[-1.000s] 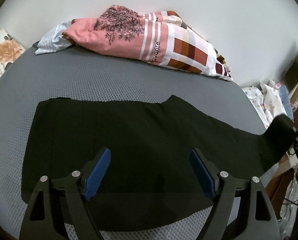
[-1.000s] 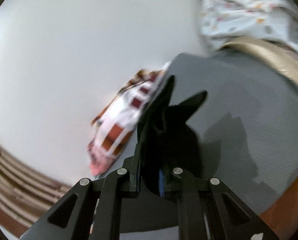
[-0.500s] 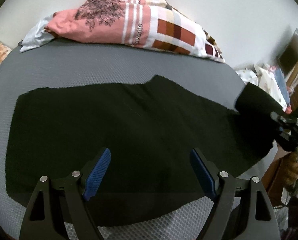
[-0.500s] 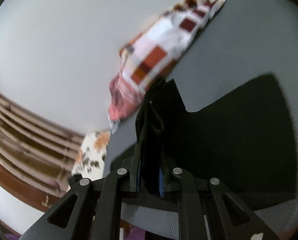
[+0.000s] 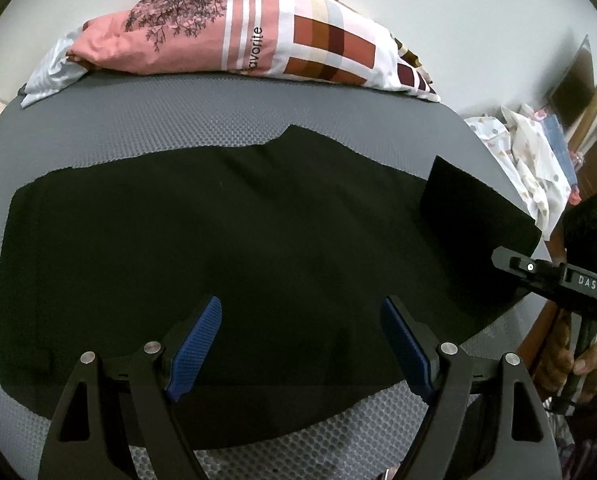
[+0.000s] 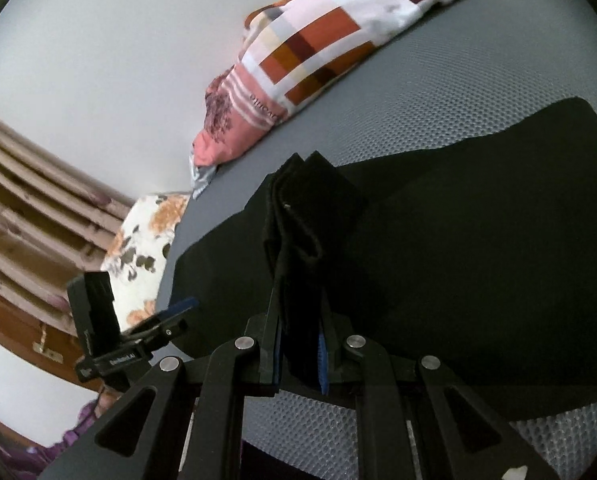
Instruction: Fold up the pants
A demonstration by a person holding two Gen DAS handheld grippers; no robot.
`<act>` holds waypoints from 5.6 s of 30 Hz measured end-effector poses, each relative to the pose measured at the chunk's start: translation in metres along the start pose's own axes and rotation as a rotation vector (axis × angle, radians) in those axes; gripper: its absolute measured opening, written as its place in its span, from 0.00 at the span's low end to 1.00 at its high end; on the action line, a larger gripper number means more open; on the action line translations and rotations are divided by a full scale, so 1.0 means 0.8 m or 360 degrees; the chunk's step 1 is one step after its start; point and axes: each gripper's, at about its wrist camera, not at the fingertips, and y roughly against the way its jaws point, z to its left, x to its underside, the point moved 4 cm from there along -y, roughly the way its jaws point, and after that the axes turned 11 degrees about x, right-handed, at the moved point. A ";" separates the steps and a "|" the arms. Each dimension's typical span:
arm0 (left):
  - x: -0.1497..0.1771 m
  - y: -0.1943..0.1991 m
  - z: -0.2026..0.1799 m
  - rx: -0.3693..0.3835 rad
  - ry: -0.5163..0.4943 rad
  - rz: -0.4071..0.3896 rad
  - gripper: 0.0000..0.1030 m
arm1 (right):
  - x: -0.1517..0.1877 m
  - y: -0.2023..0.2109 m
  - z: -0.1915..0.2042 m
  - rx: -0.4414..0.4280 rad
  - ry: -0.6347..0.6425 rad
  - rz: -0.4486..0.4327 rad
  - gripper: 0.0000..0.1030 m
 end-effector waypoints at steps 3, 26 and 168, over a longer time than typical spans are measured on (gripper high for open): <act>0.001 -0.003 0.000 0.0001 0.0008 0.0020 0.79 | 0.006 -0.005 0.008 0.0049 0.0078 0.0003 0.14; 0.005 -0.015 -0.058 0.0292 -0.0089 0.0112 0.79 | -0.018 0.096 -0.110 0.0009 -0.0130 -0.0263 0.41; 0.018 -0.081 -0.104 0.0471 0.0242 0.0347 0.01 | 0.027 0.052 -0.104 -0.0422 -0.0288 -0.0040 0.50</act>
